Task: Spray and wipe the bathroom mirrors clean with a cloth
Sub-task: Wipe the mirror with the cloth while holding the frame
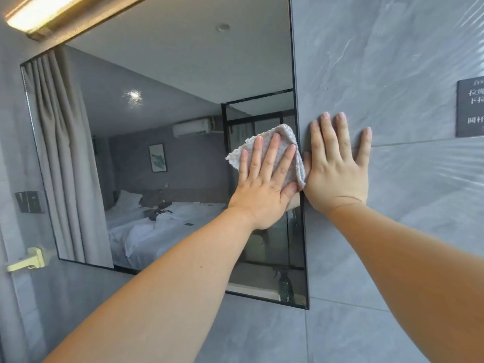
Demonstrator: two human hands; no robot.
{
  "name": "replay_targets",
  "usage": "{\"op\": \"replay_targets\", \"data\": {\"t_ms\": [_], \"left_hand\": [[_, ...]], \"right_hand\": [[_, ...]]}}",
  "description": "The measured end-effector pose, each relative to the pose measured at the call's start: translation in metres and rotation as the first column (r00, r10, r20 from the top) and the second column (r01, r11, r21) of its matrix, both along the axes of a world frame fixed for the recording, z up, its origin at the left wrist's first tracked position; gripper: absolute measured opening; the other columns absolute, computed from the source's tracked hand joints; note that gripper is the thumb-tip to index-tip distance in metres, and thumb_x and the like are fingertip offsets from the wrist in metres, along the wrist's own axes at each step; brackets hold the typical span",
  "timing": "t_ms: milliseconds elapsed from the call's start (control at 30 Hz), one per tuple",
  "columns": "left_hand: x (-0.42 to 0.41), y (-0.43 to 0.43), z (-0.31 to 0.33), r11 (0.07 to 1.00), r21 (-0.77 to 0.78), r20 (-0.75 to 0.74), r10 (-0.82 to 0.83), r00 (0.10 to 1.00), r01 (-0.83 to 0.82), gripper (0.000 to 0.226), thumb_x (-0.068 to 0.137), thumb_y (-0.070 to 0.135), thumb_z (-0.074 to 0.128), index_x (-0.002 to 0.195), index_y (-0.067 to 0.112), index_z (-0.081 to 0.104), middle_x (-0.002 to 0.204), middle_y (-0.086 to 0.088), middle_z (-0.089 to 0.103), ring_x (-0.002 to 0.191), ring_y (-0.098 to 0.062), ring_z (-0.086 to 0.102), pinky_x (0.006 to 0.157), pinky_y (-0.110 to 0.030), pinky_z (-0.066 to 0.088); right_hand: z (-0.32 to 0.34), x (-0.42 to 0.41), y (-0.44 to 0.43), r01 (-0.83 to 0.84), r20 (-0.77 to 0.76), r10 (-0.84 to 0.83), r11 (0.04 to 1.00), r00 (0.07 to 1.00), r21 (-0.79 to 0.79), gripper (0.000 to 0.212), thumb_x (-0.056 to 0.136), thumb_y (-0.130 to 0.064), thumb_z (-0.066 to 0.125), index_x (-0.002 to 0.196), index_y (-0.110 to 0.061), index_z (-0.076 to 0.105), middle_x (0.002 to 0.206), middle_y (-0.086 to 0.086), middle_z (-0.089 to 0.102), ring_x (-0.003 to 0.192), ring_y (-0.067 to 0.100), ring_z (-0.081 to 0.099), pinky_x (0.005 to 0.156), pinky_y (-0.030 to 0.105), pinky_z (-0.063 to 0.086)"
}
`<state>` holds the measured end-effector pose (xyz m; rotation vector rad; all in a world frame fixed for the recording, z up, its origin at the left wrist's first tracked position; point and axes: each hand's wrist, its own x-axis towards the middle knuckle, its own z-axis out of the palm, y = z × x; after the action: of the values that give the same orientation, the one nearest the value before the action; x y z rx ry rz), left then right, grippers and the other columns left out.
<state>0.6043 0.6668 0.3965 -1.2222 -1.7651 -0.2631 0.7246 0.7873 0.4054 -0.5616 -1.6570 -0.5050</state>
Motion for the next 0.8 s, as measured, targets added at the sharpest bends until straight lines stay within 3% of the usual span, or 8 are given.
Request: {"op": "replay_targets", "data": {"t_ms": [100, 200, 367, 667, 800], "left_hand": [[0.006, -0.004, 0.003, 0.999, -0.031, 0.035, 0.016, 0.999, -0.015, 0.068, 0.107, 0.057, 0.011, 0.158, 0.029, -0.025, 0.163, -0.003, -0.037, 0.148, -0.03, -0.039, 0.123, -0.059, -0.013], [0.008, -0.005, 0.003, 0.999, -0.036, 0.046, 0.018, 0.999, -0.017, 0.067, 0.105, 0.056, 0.006, 0.156, 0.029, -0.028, 0.163, -0.004, -0.038, 0.148, -0.031, -0.038, 0.123, -0.059, -0.013], [0.005, -0.003, 0.002, 1.0, -0.011, 0.033, -0.005, 0.999, 0.005, 0.068, 0.105, 0.058, 0.009, 0.155, 0.029, -0.028, 0.166, -0.005, -0.032, 0.15, -0.031, -0.035, 0.123, -0.059, -0.012], [-0.005, -0.003, -0.001, 0.996, 0.059, -0.027, -0.068, 0.997, 0.069, 0.068, 0.106, 0.054, 0.017, 0.163, 0.025, -0.006, 0.171, -0.009, -0.013, 0.156, -0.034, -0.016, 0.125, -0.059, -0.004], [-0.051, -0.019, -0.004, 0.968, 0.249, 0.141, 0.006, 0.99, -0.041, 0.066, 0.108, 0.051, 0.012, 0.162, 0.022, -0.013, 0.17, -0.007, -0.019, 0.157, -0.032, -0.016, 0.125, -0.053, -0.011]], "right_hand": [[-0.012, 0.014, -0.006, -0.021, 0.016, 0.021, 1.0, 1.0, 0.023, 0.063, 0.105, -0.034, 0.033, 0.163, -0.009, 0.027, 0.172, 0.01, 0.021, 0.16, 0.03, 0.012, 0.124, 0.068, -0.001], [-0.053, 0.026, -0.013, 0.009, -0.062, -0.006, 0.999, 0.998, 0.047, 0.063, 0.102, -0.026, 0.045, 0.161, -0.009, 0.033, 0.169, 0.012, 0.027, 0.159, 0.03, 0.02, 0.124, 0.069, 0.001], [-0.107, 0.014, -0.002, 0.03, -0.07, -0.026, 0.998, 0.997, 0.053, 0.059, 0.102, -0.025, 0.048, 0.159, -0.011, 0.039, 0.167, 0.012, 0.033, 0.158, 0.03, 0.024, 0.121, 0.073, 0.013], [-0.114, 0.0, 0.012, 0.041, -0.104, -0.031, 0.995, 0.994, 0.093, 0.063, 0.105, -0.033, 0.044, 0.163, -0.012, 0.031, 0.17, 0.01, 0.026, 0.159, 0.032, 0.019, 0.122, 0.071, 0.005], [-0.113, -0.002, 0.014, 0.041, -0.1, -0.033, 0.995, 0.994, 0.088, 0.064, 0.105, -0.034, 0.043, 0.164, -0.012, 0.027, 0.171, 0.009, 0.022, 0.16, 0.031, 0.016, 0.123, 0.067, -0.005]]}}
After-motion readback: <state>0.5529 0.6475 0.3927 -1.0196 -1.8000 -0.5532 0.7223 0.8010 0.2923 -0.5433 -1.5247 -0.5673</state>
